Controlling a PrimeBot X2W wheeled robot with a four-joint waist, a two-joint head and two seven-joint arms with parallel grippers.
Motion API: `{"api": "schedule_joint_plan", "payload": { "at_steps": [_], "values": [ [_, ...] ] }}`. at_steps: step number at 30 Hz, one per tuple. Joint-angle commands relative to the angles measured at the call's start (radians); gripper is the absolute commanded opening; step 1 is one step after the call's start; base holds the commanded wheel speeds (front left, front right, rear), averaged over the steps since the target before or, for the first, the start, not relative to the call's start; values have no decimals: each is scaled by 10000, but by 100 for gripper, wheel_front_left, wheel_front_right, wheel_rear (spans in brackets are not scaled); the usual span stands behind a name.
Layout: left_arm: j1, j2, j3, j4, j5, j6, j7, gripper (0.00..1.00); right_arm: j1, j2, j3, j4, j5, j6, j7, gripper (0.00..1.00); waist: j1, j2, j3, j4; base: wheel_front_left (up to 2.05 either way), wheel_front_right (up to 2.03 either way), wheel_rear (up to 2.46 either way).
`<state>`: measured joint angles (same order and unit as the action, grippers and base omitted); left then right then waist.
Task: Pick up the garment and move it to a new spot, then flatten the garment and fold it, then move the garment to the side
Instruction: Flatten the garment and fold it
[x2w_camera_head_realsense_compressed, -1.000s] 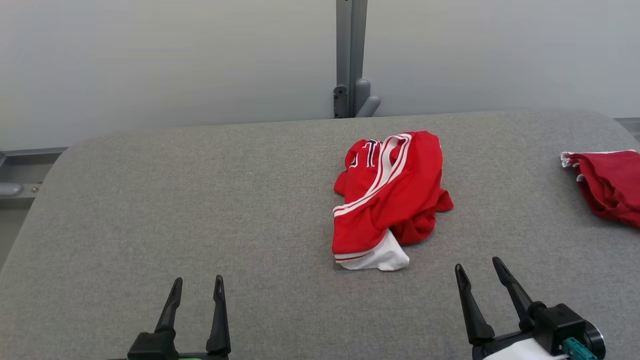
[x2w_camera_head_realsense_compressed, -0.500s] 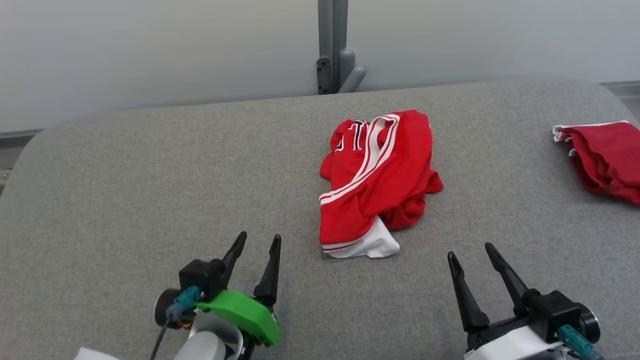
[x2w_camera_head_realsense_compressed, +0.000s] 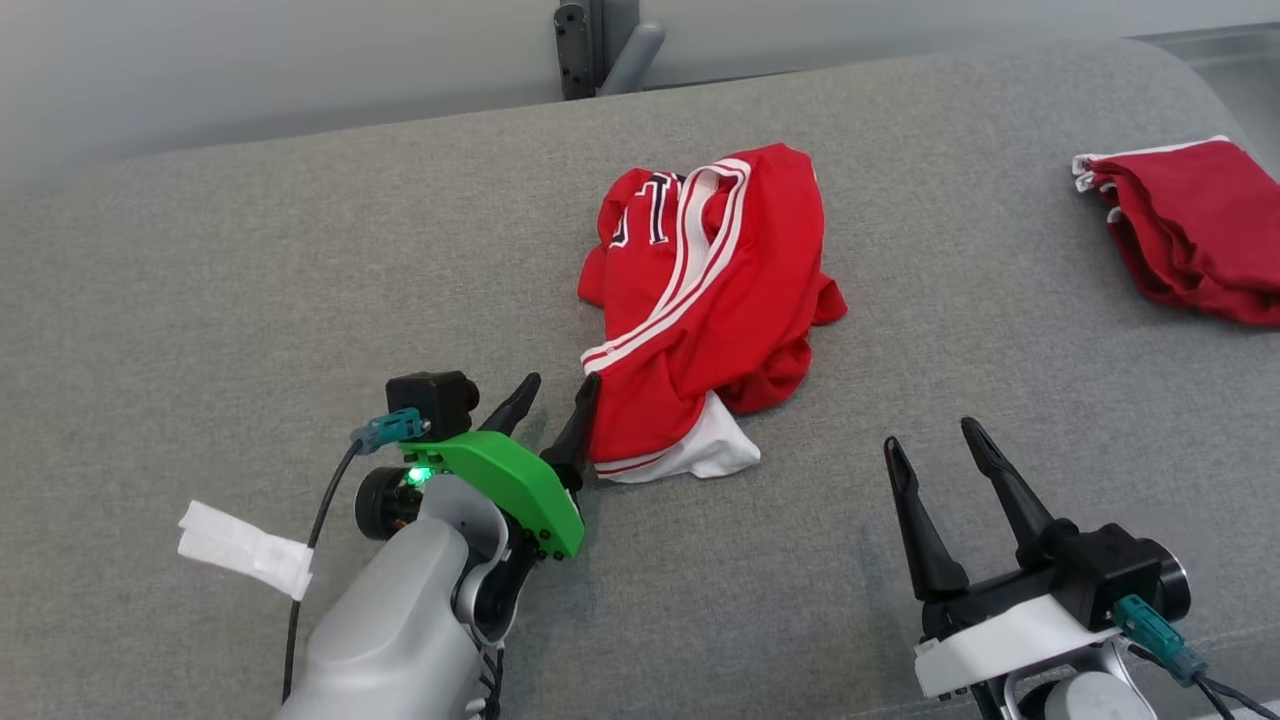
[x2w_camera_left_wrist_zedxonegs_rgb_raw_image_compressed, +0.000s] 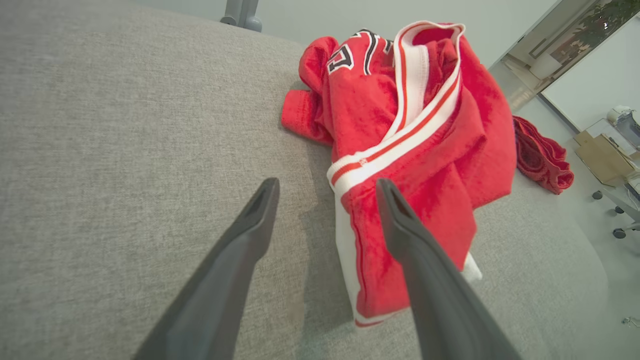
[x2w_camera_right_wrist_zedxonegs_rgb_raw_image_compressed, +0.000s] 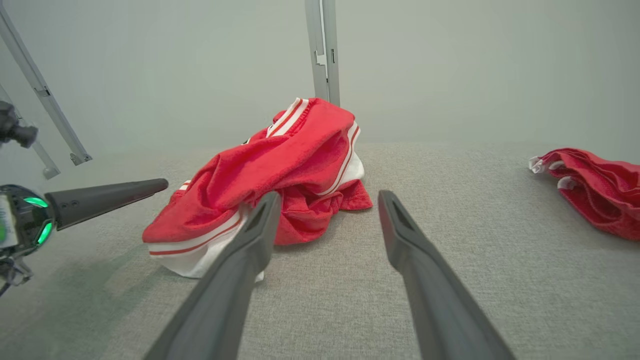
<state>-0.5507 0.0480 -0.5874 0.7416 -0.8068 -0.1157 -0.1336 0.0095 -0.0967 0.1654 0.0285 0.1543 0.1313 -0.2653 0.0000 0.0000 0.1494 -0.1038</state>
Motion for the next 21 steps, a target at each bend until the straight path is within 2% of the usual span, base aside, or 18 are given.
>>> {"api": "schedule_joint_plan", "payload": {
  "at_steps": [1,6,7,8,9,10,17,21],
  "values": [
    [-335,47,-168,211,-176,-53,93,100,-163,38,-20,-13,17,-11,6,100,0,0,433,-381,0,0,0],
    [-752,47,-677,817,-476,42,222,100,-280,120,-14,20,13,-11,8,100,0,0,578,-545,0,0,0],
    [-829,43,-779,864,-493,7,217,85,-307,132,-25,28,6,-11,6,100,0,0,593,-567,0,0,0],
    [-890,44,-865,927,-519,-8,190,47,-325,150,-32,35,-1,-11,6,100,0,0,604,-584,0,0,0],
    [-932,49,-958,988,-567,-35,155,29,-336,165,-40,40,-5,-11,6,100,0,0,611,-599,0,0,0],
    [-939,46,-1019,1000,-689,-63,107,0,-337,175,-46,49,-8,-11,8,100,0,0,607,-613,0,0,0],
    [-1053,41,-1473,627,-1553,-165,28,0,-109,203,-163,174,-40,-11,6,100,0,0,285,-577,0,0,0],
    [-1150,37,-1650,-223,-2444,-162,291,0,-94,234,-116,204,14,-11,8,100,0,0,-57,-657,0,0,0]
  ]
}}
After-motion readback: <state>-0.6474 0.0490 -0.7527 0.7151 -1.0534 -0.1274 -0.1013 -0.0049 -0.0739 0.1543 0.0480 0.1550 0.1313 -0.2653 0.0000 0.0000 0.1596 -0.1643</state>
